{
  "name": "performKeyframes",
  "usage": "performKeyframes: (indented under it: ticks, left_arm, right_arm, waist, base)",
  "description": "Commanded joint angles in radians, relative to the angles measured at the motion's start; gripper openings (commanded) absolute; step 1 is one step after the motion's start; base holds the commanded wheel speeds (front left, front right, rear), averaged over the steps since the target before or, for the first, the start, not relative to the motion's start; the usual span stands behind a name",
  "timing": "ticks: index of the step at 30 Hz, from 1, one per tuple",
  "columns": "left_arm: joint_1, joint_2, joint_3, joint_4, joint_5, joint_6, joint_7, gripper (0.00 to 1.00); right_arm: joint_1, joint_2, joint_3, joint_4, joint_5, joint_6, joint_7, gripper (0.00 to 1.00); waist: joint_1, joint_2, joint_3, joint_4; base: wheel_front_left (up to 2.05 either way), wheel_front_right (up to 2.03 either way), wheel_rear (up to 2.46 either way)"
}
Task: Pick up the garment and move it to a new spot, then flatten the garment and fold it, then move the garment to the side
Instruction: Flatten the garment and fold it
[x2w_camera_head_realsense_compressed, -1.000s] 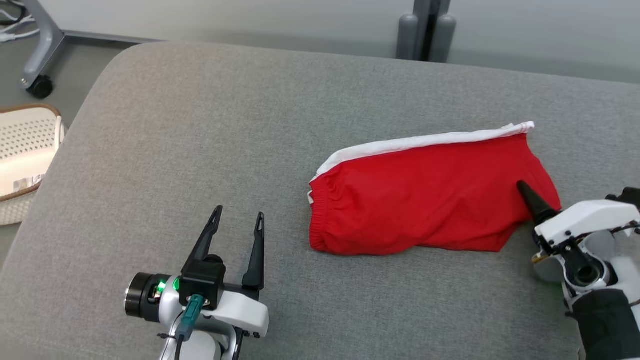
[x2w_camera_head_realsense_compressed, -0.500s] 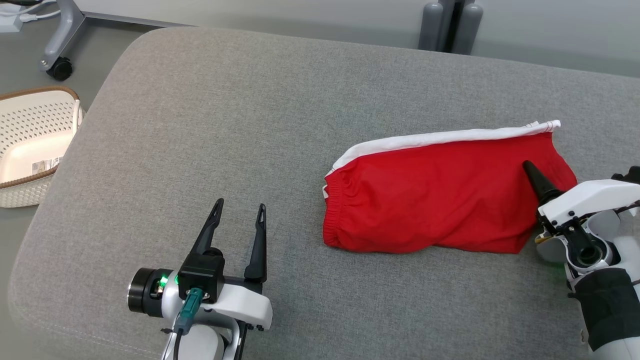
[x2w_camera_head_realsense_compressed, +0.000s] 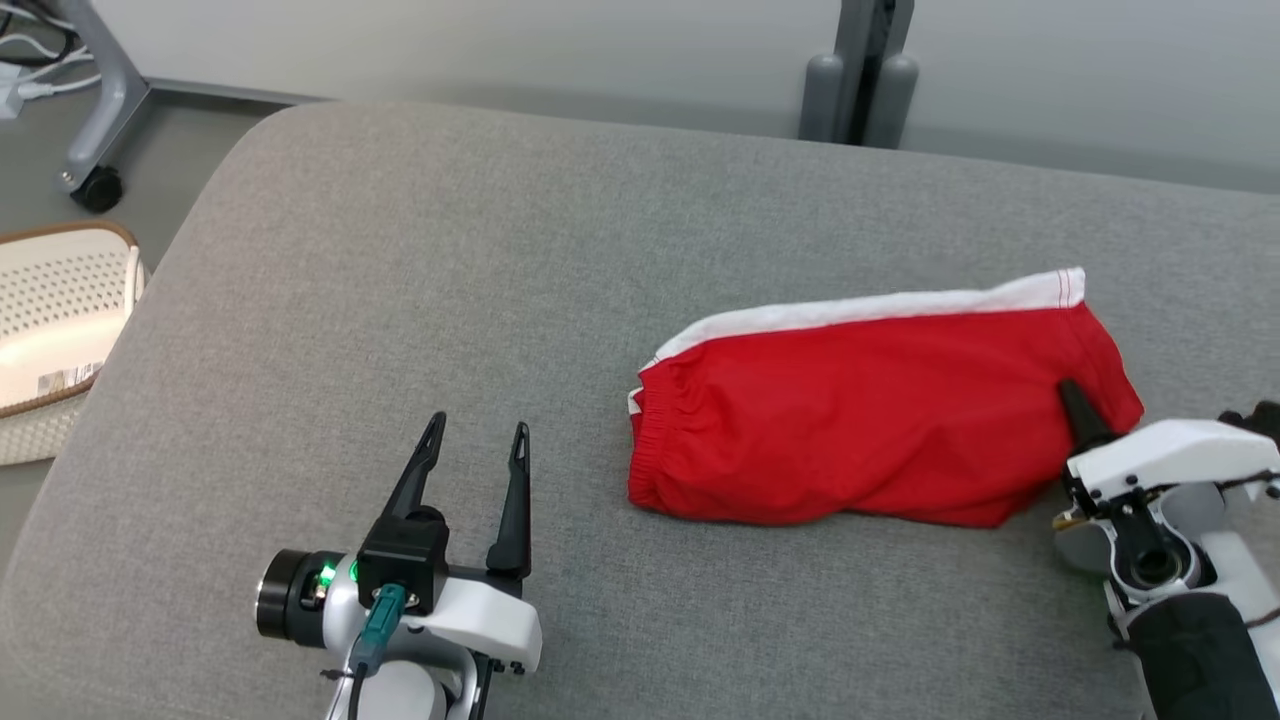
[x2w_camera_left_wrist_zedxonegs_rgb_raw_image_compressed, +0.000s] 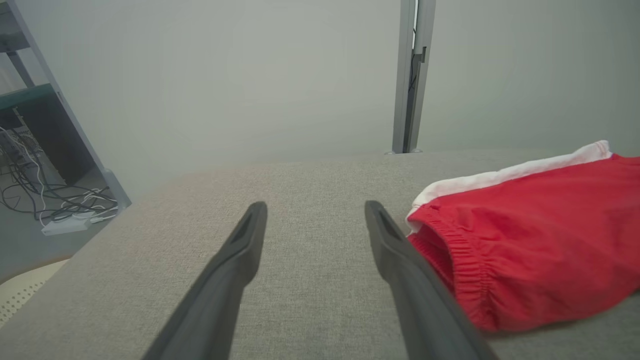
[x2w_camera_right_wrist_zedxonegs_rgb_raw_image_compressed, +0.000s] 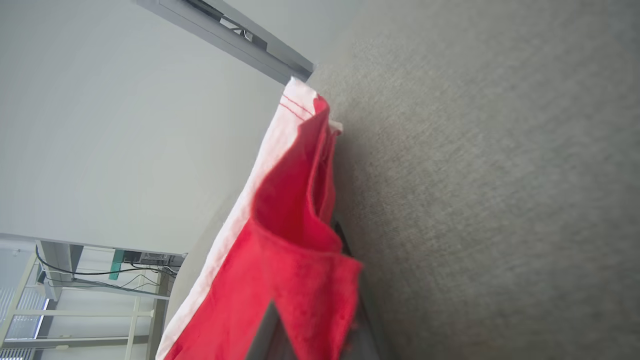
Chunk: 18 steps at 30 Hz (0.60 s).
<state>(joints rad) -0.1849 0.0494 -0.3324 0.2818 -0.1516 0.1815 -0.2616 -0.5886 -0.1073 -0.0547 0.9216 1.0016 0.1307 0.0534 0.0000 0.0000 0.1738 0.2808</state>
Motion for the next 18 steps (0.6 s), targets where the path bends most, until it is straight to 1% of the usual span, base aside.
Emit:
performKeyframes:
  ticks: [1, 5, 9, 15, 18]
  left_arm:
    - [0.013, 0.003, 0.004, 0.003, -0.002, -0.001, -0.003, 1.0]
    - [0.03, 0.003, 0.013, 0.01, -0.001, -0.008, -0.003, 1.0]
    - [0.05, 0.003, 0.025, 0.016, 0.006, -0.015, -0.003, 1.0]
    - [0.078, 0.004, 0.034, 0.021, 0.006, -0.027, -0.003, 1.0]
    - [0.078, 0.003, 0.033, 0.017, -0.002, -0.029, -0.004, 1.0]
  right_arm:
    - [0.025, -0.008, -0.004, 0.003, 0.01, 0.0, -0.011, 0.0]
    - [0.073, 0.003, -0.02, -0.003, 0.044, 0.0, -0.048, 0.0]
    - [0.118, 0.01, -0.026, 0.014, 0.054, 0.0, -0.088, 0.0]
    - [0.148, 0.019, -0.053, 0.038, 0.061, 0.001, -0.152, 0.0]
    - [0.154, 0.026, -0.047, 0.048, 0.053, 0.001, -0.161, 0.0]
  waist:
    - [0.0, 0.0, -0.016, -0.011]
    - [0.0, 0.0, -0.051, -0.033]
    - [0.0, 0.0, -0.082, -0.057]
    - [0.0, 0.0, -0.119, -0.09]
    - [0.0, 0.0, -0.129, -0.1]
  base:
    - [0.0, 0.0, 0.0]
    - [0.0, 0.0, 0.0]
    - [0.0, 0.0, 0.0]
    - [0.0, 0.0, 0.0]
    - [0.0, 0.0, 0.0]
